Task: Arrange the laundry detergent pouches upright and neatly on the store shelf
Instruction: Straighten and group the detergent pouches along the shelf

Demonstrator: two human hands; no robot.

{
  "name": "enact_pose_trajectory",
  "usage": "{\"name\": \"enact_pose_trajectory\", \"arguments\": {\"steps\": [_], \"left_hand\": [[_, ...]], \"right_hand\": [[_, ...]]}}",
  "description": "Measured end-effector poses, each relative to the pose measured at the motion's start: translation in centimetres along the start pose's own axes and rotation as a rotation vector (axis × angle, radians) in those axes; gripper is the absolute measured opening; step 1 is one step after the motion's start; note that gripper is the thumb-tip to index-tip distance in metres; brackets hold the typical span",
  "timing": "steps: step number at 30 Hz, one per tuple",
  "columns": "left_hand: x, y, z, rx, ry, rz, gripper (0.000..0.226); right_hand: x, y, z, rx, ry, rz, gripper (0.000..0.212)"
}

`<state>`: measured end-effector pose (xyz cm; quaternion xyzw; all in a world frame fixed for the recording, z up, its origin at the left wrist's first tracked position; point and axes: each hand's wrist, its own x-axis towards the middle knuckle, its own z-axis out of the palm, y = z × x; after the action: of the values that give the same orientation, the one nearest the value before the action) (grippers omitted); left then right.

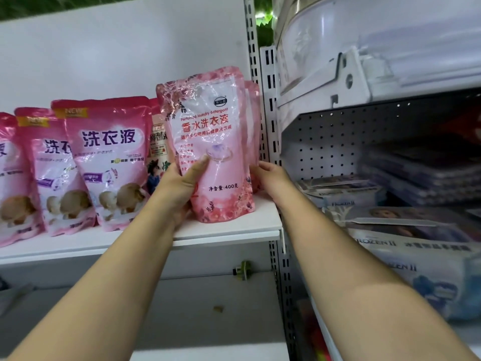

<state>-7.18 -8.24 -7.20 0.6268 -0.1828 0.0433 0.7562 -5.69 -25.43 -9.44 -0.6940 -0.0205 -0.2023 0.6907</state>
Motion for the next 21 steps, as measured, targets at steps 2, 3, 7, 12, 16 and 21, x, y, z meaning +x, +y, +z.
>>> {"name": "enact_pose_trajectory", "arguments": {"steps": [2,3,7,12,16,21], "left_hand": [[-0.1,0.1,0.0,0.011,-0.004,-0.01,0.07],[-0.2,0.1,0.0,0.012,-0.008,-0.012,0.074],[-0.2,0.1,-0.1,0.005,-0.018,0.008,0.078],[-0.1,0.0,-0.3,-0.027,-0.029,-0.002,0.074],[-0.1,0.0,-0.3,-0.021,-0.028,-0.024,0.035],[-0.4,0.0,-0.3,0.021,-0.057,-0.013,0.032]], "right_hand": [[-0.4,-0.4,0.0,0.02,-0.01,0.015,0.018],[-0.6,-0.6,0.0,0.015,-0.015,0.017,0.019],[-0.9,-0.8,0.2,0.05,0.0,0.035,0.008],[-1.0,-0.9,0.3,0.032,0.02,0.052,0.026],[-0.8,-1.1,0.5,0.021,0.058,0.059,0.026],[-2.1,-1.3,0.2,-0.023,0.125,0.06,0.035]]}}
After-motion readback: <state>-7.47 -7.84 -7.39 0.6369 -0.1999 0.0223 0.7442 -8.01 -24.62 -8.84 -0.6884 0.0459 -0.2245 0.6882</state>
